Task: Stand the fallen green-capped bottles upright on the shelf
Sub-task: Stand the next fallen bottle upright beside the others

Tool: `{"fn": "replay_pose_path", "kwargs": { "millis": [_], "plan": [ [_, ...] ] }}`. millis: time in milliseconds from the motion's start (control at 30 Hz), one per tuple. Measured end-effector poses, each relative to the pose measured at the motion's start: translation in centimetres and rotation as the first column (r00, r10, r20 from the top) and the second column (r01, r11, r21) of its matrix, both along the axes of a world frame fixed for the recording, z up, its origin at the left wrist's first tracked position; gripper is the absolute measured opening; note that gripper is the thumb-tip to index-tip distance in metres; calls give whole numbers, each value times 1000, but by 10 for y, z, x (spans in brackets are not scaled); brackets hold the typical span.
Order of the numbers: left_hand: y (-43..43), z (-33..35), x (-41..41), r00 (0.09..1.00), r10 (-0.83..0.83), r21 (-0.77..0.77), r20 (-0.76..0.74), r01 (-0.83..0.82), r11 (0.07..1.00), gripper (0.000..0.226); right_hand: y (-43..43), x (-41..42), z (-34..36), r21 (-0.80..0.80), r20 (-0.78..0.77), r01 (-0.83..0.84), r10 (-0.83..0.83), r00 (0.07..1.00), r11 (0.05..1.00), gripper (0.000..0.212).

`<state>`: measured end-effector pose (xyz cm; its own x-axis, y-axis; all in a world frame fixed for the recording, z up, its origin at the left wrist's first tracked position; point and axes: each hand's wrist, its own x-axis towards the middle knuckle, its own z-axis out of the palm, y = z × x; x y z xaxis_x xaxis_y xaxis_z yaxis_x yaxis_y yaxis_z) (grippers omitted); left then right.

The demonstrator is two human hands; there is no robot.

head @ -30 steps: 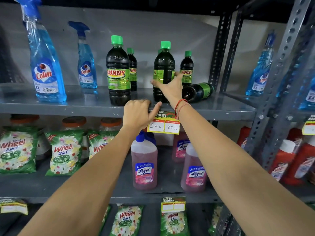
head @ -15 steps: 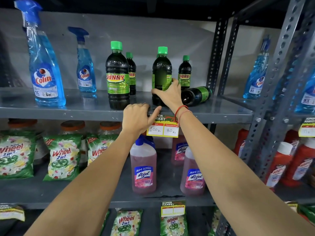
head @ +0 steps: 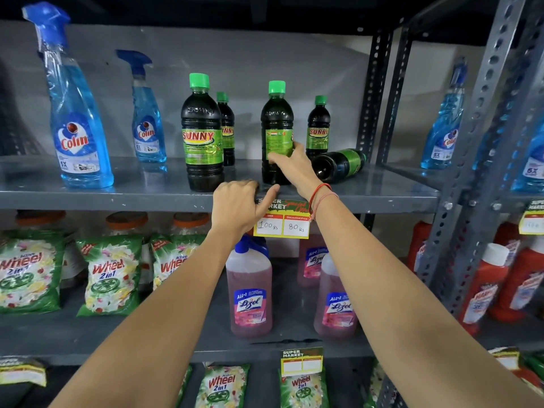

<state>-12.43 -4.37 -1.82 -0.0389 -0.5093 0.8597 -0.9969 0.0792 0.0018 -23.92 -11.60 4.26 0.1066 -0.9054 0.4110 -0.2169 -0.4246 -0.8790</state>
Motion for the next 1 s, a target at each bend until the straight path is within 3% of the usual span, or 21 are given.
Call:
{"fn": "replay_pose_path", "kwargs": {
  "millis": [200, 367, 633, 800, 1000],
  "plan": [
    [0, 0, 0, 1000, -3, 20, -5, 3, 1000, 75, -2, 4, -5, -167, -186, 129, -160, 970, 978, 103],
    [1, 0, 0, 1000, -2, 7, 2, 2, 1000, 72, -1, 2, -1, -73, -59, 28, -32, 998, 997, 72],
    [0, 1, 0, 1000, -9, 29, 0, 9, 1000, 73, 4, 6, -6, -219, -146, 172, -206, 968, 960, 103],
    [2, 1, 1, 1000, -20, 30, 15, 20, 999, 71, 5, 2, -4, -106, -168, 81, -98, 981, 991, 83],
    [5, 3, 1, 998, -35, 28, 43, 34, 999, 69, 12, 1, -5, -108, -174, 96, -114, 978, 990, 81]
  ]
}}
